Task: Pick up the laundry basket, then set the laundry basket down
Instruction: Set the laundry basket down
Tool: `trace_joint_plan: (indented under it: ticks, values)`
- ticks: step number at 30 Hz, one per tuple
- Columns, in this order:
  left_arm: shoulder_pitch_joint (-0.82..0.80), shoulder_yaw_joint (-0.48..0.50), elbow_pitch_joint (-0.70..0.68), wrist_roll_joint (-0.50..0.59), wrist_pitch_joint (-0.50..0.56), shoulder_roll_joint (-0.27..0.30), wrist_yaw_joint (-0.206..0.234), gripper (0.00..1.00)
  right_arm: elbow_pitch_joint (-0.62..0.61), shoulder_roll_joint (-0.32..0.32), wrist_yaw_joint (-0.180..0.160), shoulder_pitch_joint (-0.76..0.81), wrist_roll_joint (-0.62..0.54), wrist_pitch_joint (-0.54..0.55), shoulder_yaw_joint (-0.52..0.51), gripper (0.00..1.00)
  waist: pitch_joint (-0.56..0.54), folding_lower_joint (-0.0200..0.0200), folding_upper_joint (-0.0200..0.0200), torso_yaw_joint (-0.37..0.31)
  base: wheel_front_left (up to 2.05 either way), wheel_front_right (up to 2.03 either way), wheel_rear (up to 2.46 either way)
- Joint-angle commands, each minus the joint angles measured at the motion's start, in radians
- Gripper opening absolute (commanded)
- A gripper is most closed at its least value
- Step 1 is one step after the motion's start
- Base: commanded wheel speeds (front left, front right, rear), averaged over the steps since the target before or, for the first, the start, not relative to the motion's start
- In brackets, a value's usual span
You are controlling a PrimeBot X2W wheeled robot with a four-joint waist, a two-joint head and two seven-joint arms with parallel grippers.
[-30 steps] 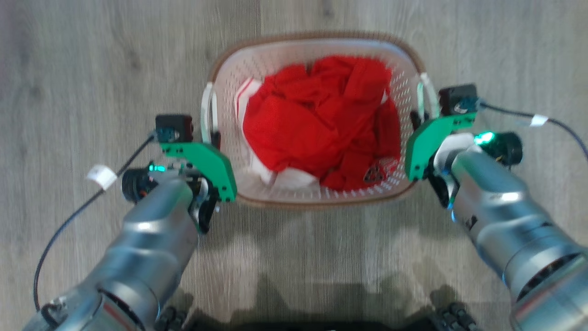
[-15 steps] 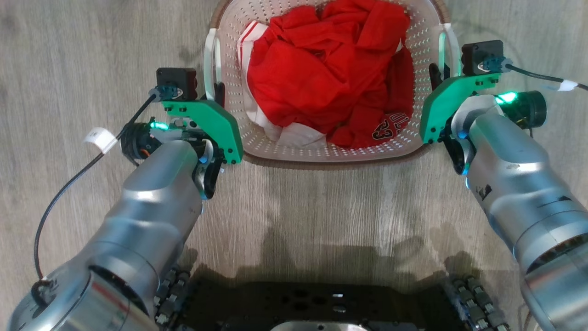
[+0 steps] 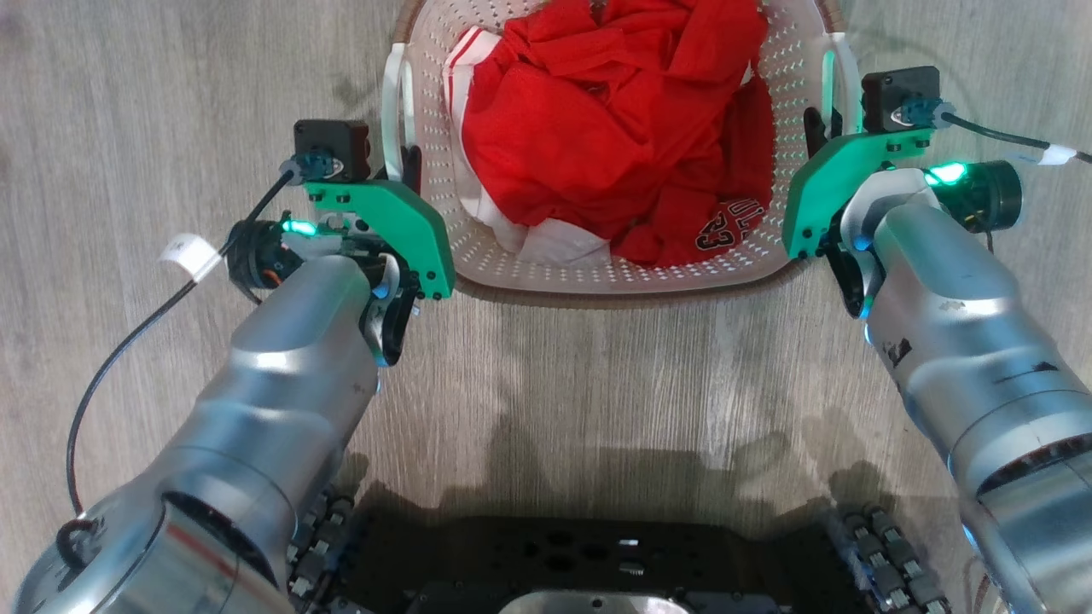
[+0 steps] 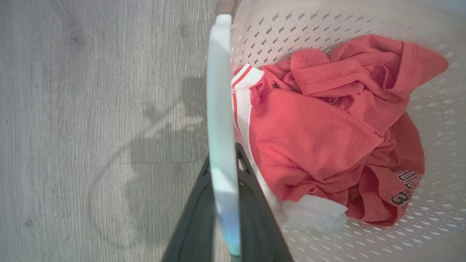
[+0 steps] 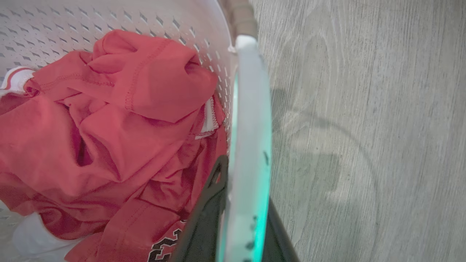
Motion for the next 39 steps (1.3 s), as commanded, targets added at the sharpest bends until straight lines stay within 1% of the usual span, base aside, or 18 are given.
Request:
trace_joint_plan:
  ticks: [1, 10, 18, 22, 23, 24, 25, 26, 27, 28, 29, 30, 39]
  values:
    - [0.001, 0.025, -0.007, 0.009, -0.013, 0.039, 0.006, 0.0, -0.002, 0.011, -0.002, 0.047, -0.029, -0.004, -0.004, 0.0, 0.003, 0.0, 0.0, 0.0, 0.0, 0.0, 0.0]
    - [0.002, 0.02, -0.002, 0.007, -0.013, 0.039, -0.001, 0.0, -0.002, 0.02, -0.002, 0.053, -0.118, 0.001, -0.088, 0.0, 0.009, 0.0, 0.0, 0.0, 0.0, 0.0, 0.0]
    - [-0.001, 0.013, 0.004, 0.003, -0.013, 0.039, -0.004, 0.0, -0.002, 0.023, -0.002, 0.053, -0.172, 0.003, -0.139, 0.0, 0.015, 0.0, 0.0, 0.0, 0.0, 0.0, 0.0]
    - [-0.003, 0.007, 0.005, 0.0, -0.013, 0.039, -0.005, 0.0, -0.002, 0.023, -0.002, 0.055, -0.179, 0.001, -0.146, 0.0, 0.017, 0.0, 0.0, 0.004, 0.0, 0.0, 0.0]
    - [-0.003, 0.007, 0.005, -0.002, -0.013, 0.039, -0.004, 0.13, -0.002, 0.023, -0.002, 0.055, -0.179, 0.0, -0.145, 0.05, 0.017, 0.0, 0.0, 0.004, 0.0, 0.0, 0.0]
    - [-0.003, 0.007, 0.005, -0.003, -0.013, 0.039, -0.003, 0.28, -0.002, 0.023, -0.002, 0.055, -0.179, -0.001, -0.145, 0.16, 0.017, 0.0, 0.0, 0.004, 0.0, 0.0, 0.0]
    - [-0.002, 0.007, 0.005, -0.006, -0.013, 0.039, -0.001, 0.37, -0.002, 0.023, -0.002, 0.056, -0.179, -0.002, -0.145, 0.28, 0.016, 0.0, 0.0, 0.004, 0.0, 0.0, 0.0]
    - [-0.001, 0.007, 0.006, -0.009, -0.013, 0.039, -0.001, 0.45, -0.002, 0.023, -0.002, 0.056, -0.179, -0.002, -0.144, 0.36, 0.016, 0.0, 0.0, 0.004, 0.0, 0.0, 0.0]
    - [0.0, 0.007, 0.008, -0.013, -0.013, 0.039, 0.001, 0.66, -0.002, 0.023, -0.002, 0.056, -0.179, -0.003, -0.143, 0.44, 0.015, 0.0, 0.0, 0.004, 0.0, 0.0, 0.0]
    - [0.001, 0.007, 0.009, -0.017, -0.013, 0.039, 0.002, 0.91, -0.002, 0.023, -0.002, 0.056, -0.178, -0.003, -0.142, 0.54, 0.014, 0.0, 0.0, 0.004, 0.0, 0.0, 0.0]
    - [0.002, 0.006, 0.01, -0.02, -0.013, 0.039, 0.002, 0.96, -0.002, 0.023, -0.002, 0.055, -0.177, -0.004, -0.141, 0.87, 0.013, 0.0, 0.0, 0.004, 0.0, 0.0, 0.0]
    - [0.002, 0.004, 0.01, -0.024, -0.013, 0.039, 0.002, 1.0, -0.002, 0.023, -0.002, 0.055, -0.175, -0.005, -0.139, 1.0, 0.012, 0.0, 0.0, 0.004, 0.0, 0.0, 0.0]
    - [0.004, 0.011, 0.014, -0.036, -0.013, 0.039, 0.01, 1.0, -0.002, 0.023, -0.002, 0.053, -0.163, -0.014, -0.126, 1.0, -0.019, 0.0, 0.0, 0.004, 0.0, 0.0, 0.0]
